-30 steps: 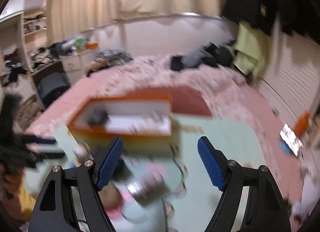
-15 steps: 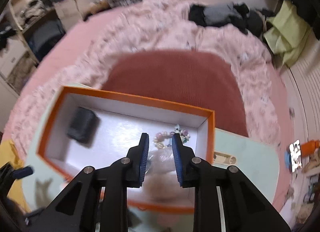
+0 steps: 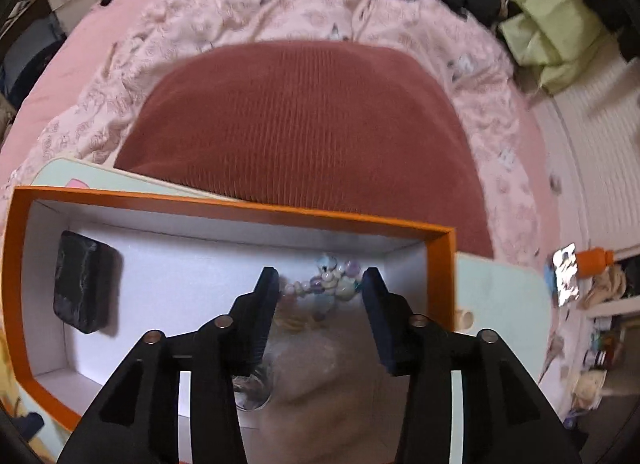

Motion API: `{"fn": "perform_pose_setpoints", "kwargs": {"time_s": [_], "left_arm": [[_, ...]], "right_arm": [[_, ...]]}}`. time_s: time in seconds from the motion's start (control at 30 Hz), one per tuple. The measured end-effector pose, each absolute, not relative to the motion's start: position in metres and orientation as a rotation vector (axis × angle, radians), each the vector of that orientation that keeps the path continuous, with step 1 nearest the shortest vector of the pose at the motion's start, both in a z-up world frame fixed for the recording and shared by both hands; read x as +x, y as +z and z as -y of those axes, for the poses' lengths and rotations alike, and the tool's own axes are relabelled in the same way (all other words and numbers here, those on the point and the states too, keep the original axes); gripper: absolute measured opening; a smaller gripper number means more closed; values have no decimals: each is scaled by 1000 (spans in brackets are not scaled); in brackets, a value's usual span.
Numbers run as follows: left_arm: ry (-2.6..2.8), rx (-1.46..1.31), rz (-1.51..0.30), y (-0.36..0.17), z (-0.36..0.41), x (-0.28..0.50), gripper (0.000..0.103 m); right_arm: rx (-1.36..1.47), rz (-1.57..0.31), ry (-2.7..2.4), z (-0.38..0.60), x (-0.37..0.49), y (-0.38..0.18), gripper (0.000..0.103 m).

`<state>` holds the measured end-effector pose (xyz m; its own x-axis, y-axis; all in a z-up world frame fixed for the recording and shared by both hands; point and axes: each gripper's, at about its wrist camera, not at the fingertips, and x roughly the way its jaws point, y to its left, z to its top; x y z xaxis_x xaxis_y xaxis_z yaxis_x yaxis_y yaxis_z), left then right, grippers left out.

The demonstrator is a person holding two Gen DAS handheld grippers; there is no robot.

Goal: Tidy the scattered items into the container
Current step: 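Grasp the beaded bracelet inside the box with right gripper, then lift the beaded bracelet out and set it on the table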

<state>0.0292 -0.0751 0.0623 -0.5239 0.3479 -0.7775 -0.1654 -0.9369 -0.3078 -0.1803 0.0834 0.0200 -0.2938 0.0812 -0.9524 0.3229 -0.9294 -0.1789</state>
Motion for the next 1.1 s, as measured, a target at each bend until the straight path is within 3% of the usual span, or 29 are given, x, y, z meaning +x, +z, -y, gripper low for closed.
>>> {"fn": "perform_pose_setpoints", "kwargs": {"time_s": [0.1, 0.17, 0.23, 0.3, 0.53, 0.8, 0.93, 1.1], "left_arm": [[2498, -1336, 290, 63, 77, 29, 85], [2499, -1335, 297, 63, 79, 28, 85], [2498, -1336, 298, 62, 79, 27, 85], [2497, -1340, 299, 61, 79, 26, 85], [2489, -1346, 297, 60, 78, 28, 85], [2491, -1346, 303, 59, 79, 28, 85], [2487, -1356, 301, 58, 78, 28, 85], [2479, -1363, 284, 57, 71, 28, 85]], "right_arm": [[1772, -546, -2356, -78, -178, 18, 45], [1760, -590, -2377, -77, -176, 17, 38], [1752, -580, -2389, -79, -174, 19, 17], [1763, -497, -2357, -83, -177, 22, 10], [1679, -289, -2363, -111, -175, 42, 10], [1344, -54, -2367, -143, -105, 117, 10], [1247, -59, -2364, -167, -58, 127, 10], [1224, -112, -2486, -206, -8, 100, 10]]}}
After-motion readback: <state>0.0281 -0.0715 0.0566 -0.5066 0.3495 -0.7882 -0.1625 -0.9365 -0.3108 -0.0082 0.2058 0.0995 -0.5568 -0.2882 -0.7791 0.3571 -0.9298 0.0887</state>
